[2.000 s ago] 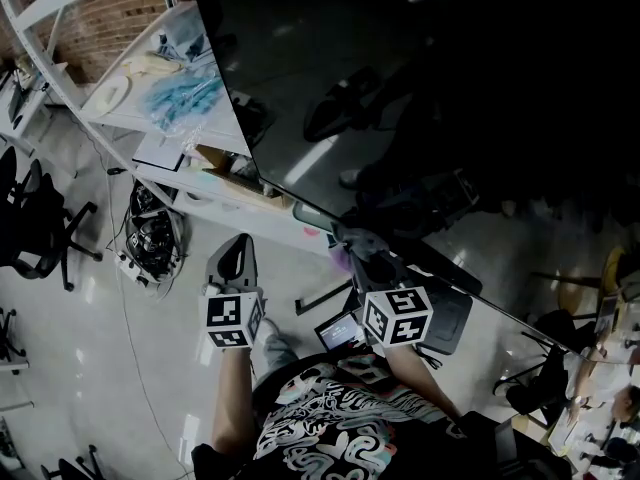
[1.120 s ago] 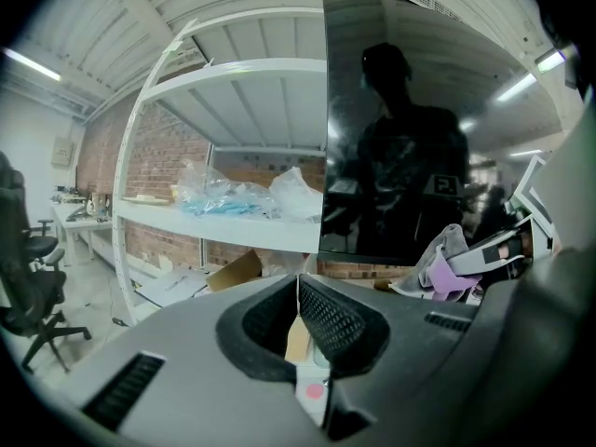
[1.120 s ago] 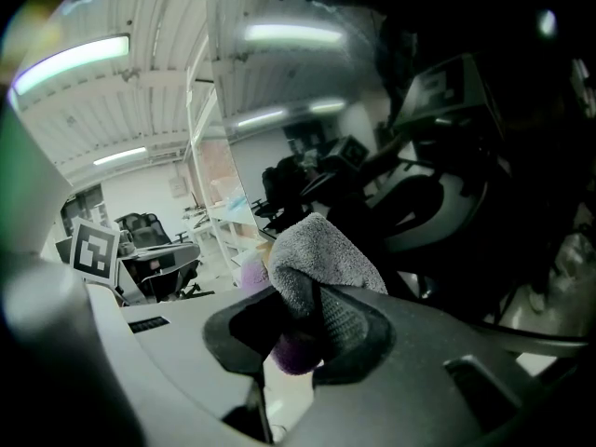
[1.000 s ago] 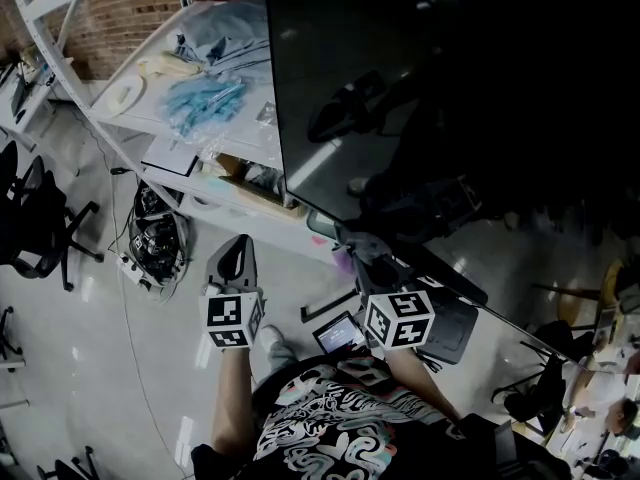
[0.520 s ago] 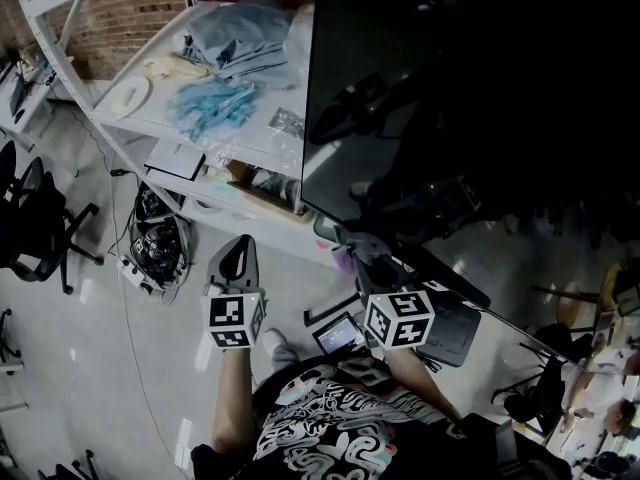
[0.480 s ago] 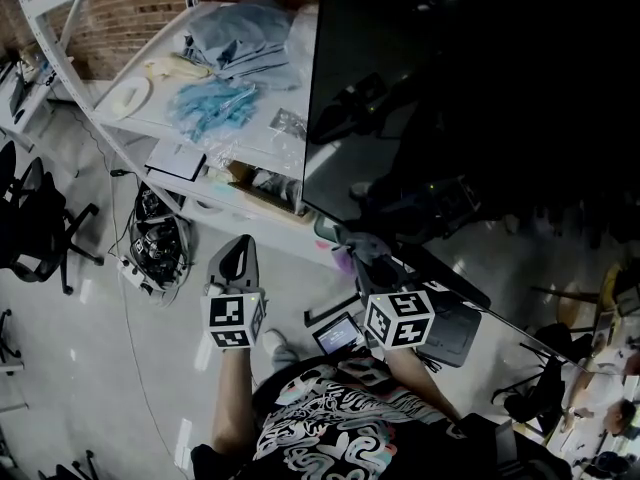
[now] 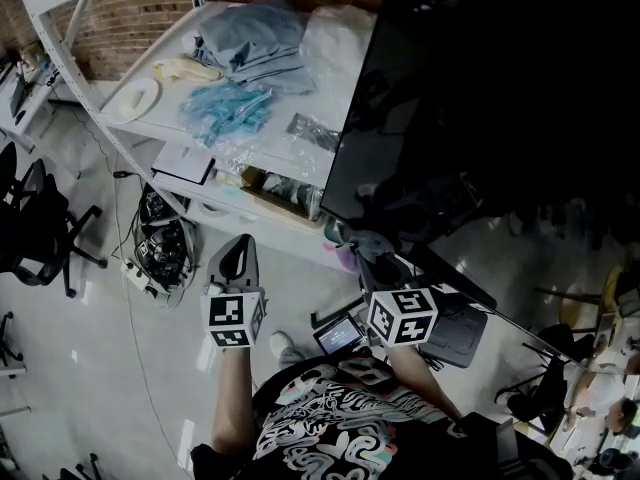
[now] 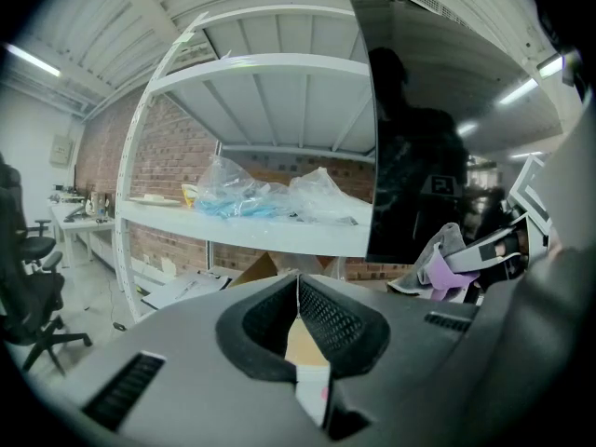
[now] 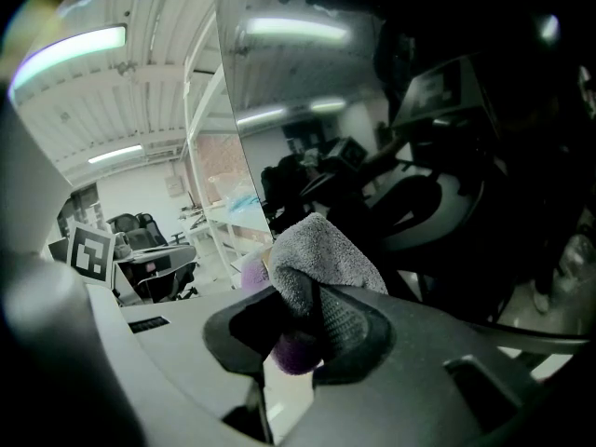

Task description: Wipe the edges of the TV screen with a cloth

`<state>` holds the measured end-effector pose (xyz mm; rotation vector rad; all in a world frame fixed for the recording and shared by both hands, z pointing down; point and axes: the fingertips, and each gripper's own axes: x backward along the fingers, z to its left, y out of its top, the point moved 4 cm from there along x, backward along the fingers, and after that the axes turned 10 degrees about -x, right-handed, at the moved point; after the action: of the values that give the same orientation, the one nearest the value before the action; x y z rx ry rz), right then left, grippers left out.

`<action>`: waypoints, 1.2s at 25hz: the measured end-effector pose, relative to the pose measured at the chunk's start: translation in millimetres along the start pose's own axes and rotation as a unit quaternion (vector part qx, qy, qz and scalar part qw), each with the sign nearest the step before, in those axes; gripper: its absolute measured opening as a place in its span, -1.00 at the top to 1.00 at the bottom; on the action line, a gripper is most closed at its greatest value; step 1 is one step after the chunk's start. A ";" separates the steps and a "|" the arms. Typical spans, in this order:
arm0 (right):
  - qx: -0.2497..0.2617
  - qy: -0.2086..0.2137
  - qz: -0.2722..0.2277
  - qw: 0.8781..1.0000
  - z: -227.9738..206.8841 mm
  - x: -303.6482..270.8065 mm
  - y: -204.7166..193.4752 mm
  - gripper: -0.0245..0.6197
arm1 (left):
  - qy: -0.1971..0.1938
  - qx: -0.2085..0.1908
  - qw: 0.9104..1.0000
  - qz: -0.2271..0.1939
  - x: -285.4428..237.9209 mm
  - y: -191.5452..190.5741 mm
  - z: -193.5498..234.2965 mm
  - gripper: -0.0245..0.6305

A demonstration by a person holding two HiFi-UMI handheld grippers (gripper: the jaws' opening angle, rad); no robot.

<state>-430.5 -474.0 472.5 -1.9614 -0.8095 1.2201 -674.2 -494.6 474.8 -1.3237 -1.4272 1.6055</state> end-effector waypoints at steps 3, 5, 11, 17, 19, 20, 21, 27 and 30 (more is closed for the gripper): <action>0.000 -0.003 -0.001 1.000 5.9 -4.6 1.6 0.63 | -0.002 -0.001 1.000 0.000 -0.5 -0.6 8.0 0.86; 0.000 -0.005 -0.003 1.000 9.9 -7.6 2.2 0.63 | -0.003 -0.001 1.000 -0.001 -0.6 -1.7 13.0 0.86; 0.000 -0.011 -0.006 1.000 18.0 -17.4 3.4 0.63 | -0.008 0.001 1.000 -0.002 -3.6 -5.8 26.9 0.86; -0.002 -0.015 -0.009 1.000 26.3 -27.0 4.8 0.63 | -0.011 0.000 1.000 -0.002 -6.2 -8.2 40.5 0.86; -0.003 -0.016 -0.010 1.000 28.8 -30.8 5.2 0.63 | -0.011 0.000 1.000 -0.002 -6.9 -9.3 45.6 0.86; -0.004 -0.017 -0.011 1.000 30.2 -32.6 5.2 0.63 | -0.011 0.000 1.000 -0.002 -7.0 -9.9 48.3 0.86; -0.005 -0.018 -0.011 1.000 31.6 -34.1 5.2 0.63 | -0.011 0.000 1.000 -0.001 -6.9 -10.1 51.0 0.86; -0.008 -0.022 -0.012 1.000 40.6 -43.2 7.2 0.63 | -0.011 0.000 1.000 -0.007 -7.1 -8.0 67.6 0.86; -0.008 -0.023 -0.012 1.000 44.3 -47.6 7.9 0.63 | -0.011 0.003 1.000 -0.008 -6.5 -9.2 74.3 0.86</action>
<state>-487.5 -506.2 475.2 -1.9370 -0.8657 1.2533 -743.2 -524.3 479.5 -1.2914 -1.4426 1.6178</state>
